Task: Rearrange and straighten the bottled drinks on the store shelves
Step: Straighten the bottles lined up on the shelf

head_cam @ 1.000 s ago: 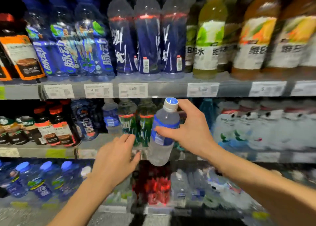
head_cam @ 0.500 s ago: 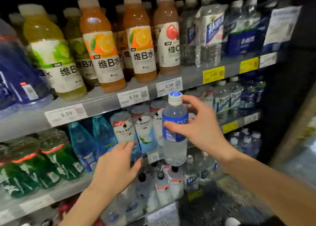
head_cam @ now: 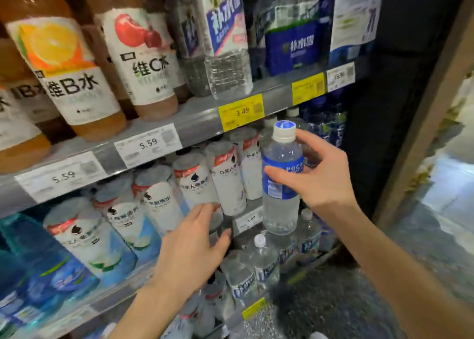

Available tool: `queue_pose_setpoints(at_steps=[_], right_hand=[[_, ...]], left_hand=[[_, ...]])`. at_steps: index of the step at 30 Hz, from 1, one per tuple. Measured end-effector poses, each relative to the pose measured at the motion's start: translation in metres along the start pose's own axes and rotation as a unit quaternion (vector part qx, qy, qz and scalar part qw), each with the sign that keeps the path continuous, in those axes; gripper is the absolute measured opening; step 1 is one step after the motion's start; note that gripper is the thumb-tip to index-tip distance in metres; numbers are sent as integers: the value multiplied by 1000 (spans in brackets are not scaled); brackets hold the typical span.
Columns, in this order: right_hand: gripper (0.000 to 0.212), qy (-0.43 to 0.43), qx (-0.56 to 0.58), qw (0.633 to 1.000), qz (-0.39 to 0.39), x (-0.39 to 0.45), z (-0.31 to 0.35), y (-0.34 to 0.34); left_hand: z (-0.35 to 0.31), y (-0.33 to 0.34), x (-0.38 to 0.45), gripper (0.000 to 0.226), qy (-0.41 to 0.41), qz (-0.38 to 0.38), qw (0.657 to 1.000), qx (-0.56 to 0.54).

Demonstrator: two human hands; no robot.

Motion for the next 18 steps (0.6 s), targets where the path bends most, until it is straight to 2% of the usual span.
queue_pose_setpoints(at_steps=[8,12,18], right_hand=[[66,-21,-18,999,-40,42,-20,-35],[58,-33,-38,998,-42,58,-25,-50],[58,-57,-71,994,-53,77,-33,-81]], left_hand=[[-56,29,60,55,42,-15,996,-82],[-80,31,91,56,67,-22,993,-99],[-110,33,123,55,80,-28,991,-107]])
Point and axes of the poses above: each hand's wrist, its own x-axis towards the middle knuckle, its own y-axis out of the palm, z = x × y, the point moved 6 cm from there along x, towards the middle knuckle, and after that the axes turned 3 degrees about -y, right-handed, at the moved point
